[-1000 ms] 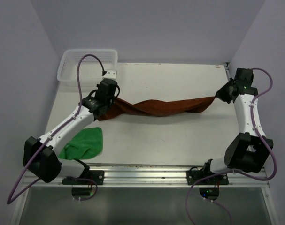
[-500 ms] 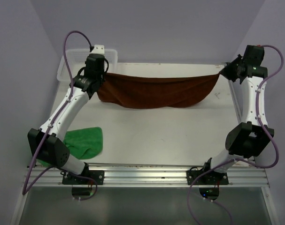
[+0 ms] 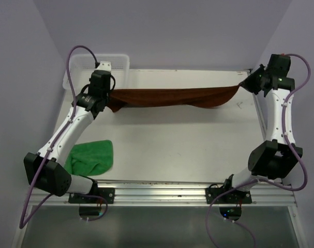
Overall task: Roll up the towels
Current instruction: Flatten the towel
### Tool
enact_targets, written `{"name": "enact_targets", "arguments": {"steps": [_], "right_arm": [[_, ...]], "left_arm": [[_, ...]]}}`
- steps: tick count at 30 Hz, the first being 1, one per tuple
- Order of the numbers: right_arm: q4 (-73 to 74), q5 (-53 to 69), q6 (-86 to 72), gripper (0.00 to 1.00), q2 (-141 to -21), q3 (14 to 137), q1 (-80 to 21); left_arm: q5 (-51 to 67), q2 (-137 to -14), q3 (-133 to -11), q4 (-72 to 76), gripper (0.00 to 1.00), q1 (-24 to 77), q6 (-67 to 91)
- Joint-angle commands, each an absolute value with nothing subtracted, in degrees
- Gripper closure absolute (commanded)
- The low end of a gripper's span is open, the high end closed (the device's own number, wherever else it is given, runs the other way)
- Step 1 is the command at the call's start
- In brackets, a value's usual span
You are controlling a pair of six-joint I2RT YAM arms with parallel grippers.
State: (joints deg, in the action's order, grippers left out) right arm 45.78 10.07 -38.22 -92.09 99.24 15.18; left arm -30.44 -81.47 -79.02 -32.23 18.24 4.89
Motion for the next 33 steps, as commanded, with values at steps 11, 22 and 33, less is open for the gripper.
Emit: {"name": "enact_targets", "arguments": {"steps": [11,22,33], "right_arm": [[43.77,8.26,-32.78,1.00,-68.57,67.52,15.82],[41.22,7.47,-35.68,1.00,-62.05,58.27,15.82],[41.66,7.82,-38.84,1.00,-80.84,83.80,15.82]], "left_arm": [[-21.45,-64.96,-52.23,-29.88,1.00,18.02,8.70],[-22.23,-64.95,-53.61,-30.50,1.00,19.51,10.81],[-32.43,-78.28,-71.70,-26.98,1.00,17.41,6.33]]}}
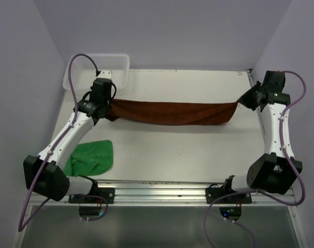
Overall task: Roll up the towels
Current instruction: Flatten the towel, then fold the towel
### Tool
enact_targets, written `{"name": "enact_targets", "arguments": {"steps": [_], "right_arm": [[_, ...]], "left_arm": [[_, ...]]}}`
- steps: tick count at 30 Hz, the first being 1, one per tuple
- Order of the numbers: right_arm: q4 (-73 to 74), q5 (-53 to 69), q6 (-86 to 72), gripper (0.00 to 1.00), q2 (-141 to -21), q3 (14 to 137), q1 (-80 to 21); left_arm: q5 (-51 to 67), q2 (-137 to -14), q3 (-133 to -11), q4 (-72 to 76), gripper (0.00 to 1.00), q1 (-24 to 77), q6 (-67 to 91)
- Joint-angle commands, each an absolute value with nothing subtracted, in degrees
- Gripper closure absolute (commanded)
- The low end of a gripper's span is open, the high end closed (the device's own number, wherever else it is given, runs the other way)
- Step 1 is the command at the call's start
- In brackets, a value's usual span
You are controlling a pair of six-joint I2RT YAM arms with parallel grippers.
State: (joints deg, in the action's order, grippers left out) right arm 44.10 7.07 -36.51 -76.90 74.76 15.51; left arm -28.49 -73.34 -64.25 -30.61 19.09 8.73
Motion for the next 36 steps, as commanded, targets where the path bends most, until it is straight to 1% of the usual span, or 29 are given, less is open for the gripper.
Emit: {"name": "enact_targets", "arguments": {"steps": [1,2,3,4,7,9,11,14,15,17,18,19,20,23,24,27,30,36], "right_arm": [[41.83,8.34,-39.20,1.00,-82.95,86.28,15.82],[42.71,8.70,-39.37,1.00,-84.80,88.83,15.82],[43.32,8.96,-39.81,1.00,-88.47,94.08,15.82],[43.77,9.57,-39.99,1.00,-89.90,96.57,15.82],[43.42,11.24,-40.43,1.00,-93.42,103.17,15.73],[44.03,11.51,-39.82,1.00,-94.04,105.63,15.73],[44.82,11.51,-38.94,1.00,-93.34,105.74,15.73],[44.22,11.08,-37.36,1.00,-89.22,101.09,15.73],[43.77,10.90,-37.09,1.00,-87.64,96.90,15.82],[42.63,11.07,-36.30,1.00,-83.26,92.40,15.82],[42.37,11.42,-35.95,1.00,-81.84,87.76,15.82],[42.19,11.25,-35.34,1.00,-80.43,85.45,15.82],[42.10,11.08,-34.98,1.00,-77.20,83.08,15.82],[42.10,8.88,-33.31,1.00,-70.96,71.15,15.82],[42.10,8.18,-33.14,1.00,-69.19,68.93,15.82],[41.75,6.94,-34.01,1.00,-64.27,61.03,15.82],[41.92,6.68,-34.10,1.00,-62.23,57.13,15.82],[43.77,4.84,-33.66,1.00,-58.98,54.41,15.82]], "left_arm": [[-32.08,-79.79,-76.07,-27.07,1.00,17.05,5.98],[-31.99,-81.20,-78.38,-27.42,1.00,16.62,5.19],[-31.82,-84.08,-80.83,-27.86,1.00,16.18,4.84],[-31.73,-85.50,-85.73,-28.38,1.00,16.00,4.49],[-31.90,-89.64,-93.48,-30.14,1.00,15.82,2.90],[-32.25,-90.52,-95.18,-30.94,1.00,15.82,2.29],[-32.96,-89.65,-93.88,-30.68,1.00,15.82,2.29],[-32.26,-85.62,-86.95,-28.75,1.00,15.82,3.16],[-31.91,-82.65,-84.66,-28.04,1.00,15.82,3.43],[-31.38,-79.47,-77.54,-26.64,1.00,15.82,4.21],[-31.20,-76.23,-75.00,-26.20,1.00,15.82,4.48],[-30.85,-74.72,-69.92,-25.84,1.00,15.82,4.83],[-30.41,-73.14,-67.52,-25.49,1.00,15.82,5.70],[-28.22,-66.56,-58.29,-24.96,1.00,15.91,7.46],[-27.34,-65.40,-54.27,-24.79,1.00,15.91,7.91],[-25.58,-61.80,-48.02,-24.70,1.00,15.91,10.10],[-23.47,-59.51,-45.18,-23.82,1.00,16.35,10.55],[-24.60,-60.55,-46.67,-26.28,1.00,18.19,10.02]]}}
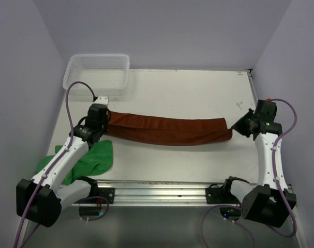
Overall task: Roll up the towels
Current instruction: Fold the towel
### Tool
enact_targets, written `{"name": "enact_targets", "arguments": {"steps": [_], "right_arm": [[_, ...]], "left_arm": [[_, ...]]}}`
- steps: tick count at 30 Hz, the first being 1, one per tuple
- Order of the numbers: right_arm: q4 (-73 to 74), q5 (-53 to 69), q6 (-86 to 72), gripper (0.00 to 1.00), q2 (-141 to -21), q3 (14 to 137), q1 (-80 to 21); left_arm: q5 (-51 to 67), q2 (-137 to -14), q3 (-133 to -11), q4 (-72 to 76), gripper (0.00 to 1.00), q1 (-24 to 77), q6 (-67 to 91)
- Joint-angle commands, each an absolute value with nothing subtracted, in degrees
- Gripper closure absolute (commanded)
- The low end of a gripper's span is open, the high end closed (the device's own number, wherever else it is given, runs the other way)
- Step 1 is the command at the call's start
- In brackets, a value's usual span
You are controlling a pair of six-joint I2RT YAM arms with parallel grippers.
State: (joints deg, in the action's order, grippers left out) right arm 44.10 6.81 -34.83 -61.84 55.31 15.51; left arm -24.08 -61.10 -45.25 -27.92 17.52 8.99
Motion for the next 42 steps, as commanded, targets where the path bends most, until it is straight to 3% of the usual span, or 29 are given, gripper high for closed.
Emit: {"name": "enact_targets", "arguments": {"steps": [1,17,29,42], "right_arm": [[43.77,4.57,-33.66,1.00,-58.63,53.88,15.82],[38.41,-3.51,-36.03,1.00,-61.26,44.12,15.82],[31.56,-2.20,-35.78,1.00,-64.33,40.26,15.91],[29.62,-1.14,-35.33,1.00,-69.60,45.26,15.47]], "left_arm": [[-26.09,-60.99,-46.50,-26.28,1.00,18.28,10.72],[-27.95,-76.45,-49.13,-28.91,1.00,19.69,11.43],[-30.06,-84.37,-54.84,-29.89,1.00,19.69,9.32],[-32.60,-91.05,-60.38,-29.97,1.00,19.69,8.35]]}}
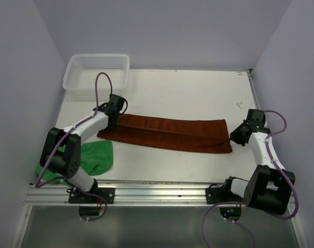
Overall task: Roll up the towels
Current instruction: Fold the towel
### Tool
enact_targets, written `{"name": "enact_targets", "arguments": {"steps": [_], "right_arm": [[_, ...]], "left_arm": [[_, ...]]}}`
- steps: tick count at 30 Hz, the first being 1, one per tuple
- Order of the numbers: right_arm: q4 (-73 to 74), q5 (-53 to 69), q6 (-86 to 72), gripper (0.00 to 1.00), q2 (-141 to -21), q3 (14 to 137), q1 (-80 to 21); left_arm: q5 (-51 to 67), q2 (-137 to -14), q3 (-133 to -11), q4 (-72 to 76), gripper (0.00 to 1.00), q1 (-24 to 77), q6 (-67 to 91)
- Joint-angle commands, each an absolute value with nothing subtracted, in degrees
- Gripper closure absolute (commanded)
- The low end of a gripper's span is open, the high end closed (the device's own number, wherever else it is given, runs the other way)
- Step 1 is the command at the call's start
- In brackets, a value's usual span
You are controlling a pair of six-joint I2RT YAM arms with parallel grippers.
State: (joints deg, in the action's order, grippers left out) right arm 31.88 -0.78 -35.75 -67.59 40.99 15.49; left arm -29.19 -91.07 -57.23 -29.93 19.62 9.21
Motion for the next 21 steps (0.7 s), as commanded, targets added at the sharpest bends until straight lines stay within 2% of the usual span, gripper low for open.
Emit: {"name": "enact_targets", "arguments": {"steps": [1,7,21], "right_arm": [[29.62,-1.14,-35.42,1.00,-70.48,46.05,15.47],[30.94,-0.62,-36.21,1.00,-78.20,51.85,14.51],[30.76,-2.81,-37.62,1.00,-84.10,59.85,9.50]], "left_arm": [[-32.96,-91.05,-60.73,-30.23,1.00,19.69,8.35],[-33.92,-92.90,-62.40,-30.50,1.00,19.69,8.09],[-35.16,-94.39,-63.90,-30.15,1.00,19.51,7.38]]}}
